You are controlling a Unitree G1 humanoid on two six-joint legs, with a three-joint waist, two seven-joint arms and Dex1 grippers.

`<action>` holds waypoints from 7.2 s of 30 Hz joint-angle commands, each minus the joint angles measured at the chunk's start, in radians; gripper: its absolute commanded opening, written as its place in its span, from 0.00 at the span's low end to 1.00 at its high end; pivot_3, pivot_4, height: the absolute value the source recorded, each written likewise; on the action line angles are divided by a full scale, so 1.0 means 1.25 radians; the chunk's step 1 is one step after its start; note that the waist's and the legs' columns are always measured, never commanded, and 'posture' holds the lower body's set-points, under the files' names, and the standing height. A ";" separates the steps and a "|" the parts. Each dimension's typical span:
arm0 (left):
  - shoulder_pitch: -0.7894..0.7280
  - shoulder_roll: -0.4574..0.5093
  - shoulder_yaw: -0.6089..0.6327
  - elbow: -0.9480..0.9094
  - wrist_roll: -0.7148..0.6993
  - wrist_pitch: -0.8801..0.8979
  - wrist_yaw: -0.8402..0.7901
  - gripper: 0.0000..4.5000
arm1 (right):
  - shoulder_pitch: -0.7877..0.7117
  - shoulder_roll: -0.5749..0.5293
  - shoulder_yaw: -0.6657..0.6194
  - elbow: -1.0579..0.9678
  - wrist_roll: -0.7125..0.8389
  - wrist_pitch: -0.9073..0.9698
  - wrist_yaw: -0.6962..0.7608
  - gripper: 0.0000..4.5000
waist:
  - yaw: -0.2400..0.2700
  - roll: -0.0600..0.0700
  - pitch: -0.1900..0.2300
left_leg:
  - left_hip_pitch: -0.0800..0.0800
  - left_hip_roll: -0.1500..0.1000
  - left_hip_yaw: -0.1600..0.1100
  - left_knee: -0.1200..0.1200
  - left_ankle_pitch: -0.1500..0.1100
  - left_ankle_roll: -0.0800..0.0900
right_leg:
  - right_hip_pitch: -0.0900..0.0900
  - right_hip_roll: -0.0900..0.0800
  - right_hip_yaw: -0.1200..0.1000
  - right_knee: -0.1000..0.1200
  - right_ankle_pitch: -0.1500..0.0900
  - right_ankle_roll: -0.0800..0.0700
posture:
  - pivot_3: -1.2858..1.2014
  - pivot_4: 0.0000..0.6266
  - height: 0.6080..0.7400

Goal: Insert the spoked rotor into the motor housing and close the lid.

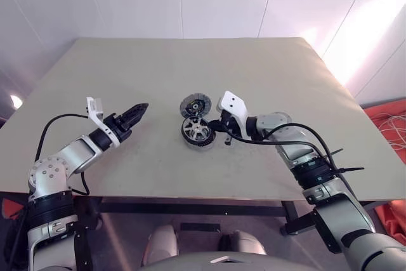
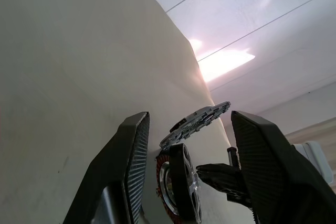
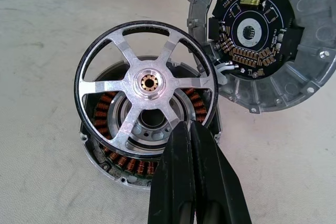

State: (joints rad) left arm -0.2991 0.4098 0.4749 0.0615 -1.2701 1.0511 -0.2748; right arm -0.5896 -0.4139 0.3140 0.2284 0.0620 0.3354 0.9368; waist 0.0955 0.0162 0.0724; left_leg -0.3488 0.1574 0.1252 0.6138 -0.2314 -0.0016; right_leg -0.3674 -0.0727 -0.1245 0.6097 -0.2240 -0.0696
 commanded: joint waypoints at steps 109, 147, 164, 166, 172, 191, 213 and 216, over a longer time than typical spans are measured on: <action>-0.039 -0.098 0.016 -0.003 0.045 0.074 -0.025 0.59 | 0.043 -0.058 -0.068 -0.160 0.047 0.053 0.009 0.00 | 0.001 0.000 0.000 | 0.000 0.000 0.000 0.000 0.000 0.004 | 0.000 -0.001 0.000 -0.001 0.000 0.000 | 0.52 0.00 1.00; -0.071 -0.041 0.025 0.057 0.064 0.009 -0.032 0.59 | -0.009 0.036 -0.029 -0.173 0.049 0.075 -0.030 0.00 | 0.000 0.000 0.000 | 0.000 0.000 0.000 -0.001 0.000 0.001 | 0.000 -0.001 0.000 -0.001 0.000 0.000 | 0.52 0.00 1.00; -0.086 -0.036 0.018 0.077 0.077 0.011 -0.049 0.59 | 0.029 -0.041 -0.073 -0.137 0.052 0.076 -0.028 0.00 | 0.001 0.000 0.000 | 0.000 -0.001 0.000 -0.001 0.000 0.001 | 0.000 -0.001 0.000 -0.001 0.000 0.000 | 0.52 0.00 1.00; -0.088 -0.033 0.019 0.079 0.078 0.012 -0.049 0.59 | 0.039 -0.033 -0.065 -0.128 0.049 0.072 -0.030 0.00 | 0.001 0.000 0.000 | 0.000 -0.001 0.000 -0.001 0.000 0.001 | 0.000 -0.001 0.000 -0.001 0.000 0.000 | 0.52 0.00 1.00; -0.087 -0.026 0.026 0.074 0.076 0.016 -0.045 0.59 | 0.052 -0.012 -0.048 -0.107 0.040 0.065 -0.033 0.00 | 0.001 0.000 0.000 | 0.000 -0.001 0.000 -0.001 0.000 0.001 | 0.000 -0.001 0.000 -0.001 0.000 0.000 | 0.52 0.00 1.00; -0.084 0.001 0.058 0.074 0.077 0.003 -0.038 0.59 | 0.007 0.085 0.003 -0.101 0.030 0.062 -0.044 0.00 | 0.001 0.000 0.000 | 0.000 -0.001 0.000 -0.001 0.000 0.001 | -0.001 -0.001 0.000 -0.001 0.000 0.000 | 0.52 0.00 1.00; -0.083 0.001 0.064 0.070 0.081 0.000 -0.036 0.59 | -0.058 0.149 -0.005 -0.032 0.022 0.026 -0.065 0.00 | -0.001 0.000 0.000 | 0.000 0.000 0.000 -0.001 0.000 0.000 | -0.001 -0.001 0.000 -0.001 0.000 0.000 | 0.52 0.00 1.00; -0.083 -0.003 0.061 0.071 0.081 0.001 -0.038 0.59 | -0.058 0.137 -0.027 -0.069 0.042 0.051 -0.061 0.00 | -0.001 0.000 0.000 | 0.000 0.000 0.000 -0.001 0.000 0.000 | -0.001 -0.001 0.000 -0.001 0.000 0.000 | 0.52 0.00 1.00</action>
State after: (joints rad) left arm -0.3857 0.3955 0.5390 0.1744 -1.1579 1.0642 -0.3162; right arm -0.6343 -0.2364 0.3205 0.2101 0.0822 0.3856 0.8585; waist 0.0942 0.0159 0.0726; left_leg -0.3482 0.1568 0.1250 0.6126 -0.2310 -0.0013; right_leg -0.3689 -0.0734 -0.1243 0.6088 -0.2238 -0.0698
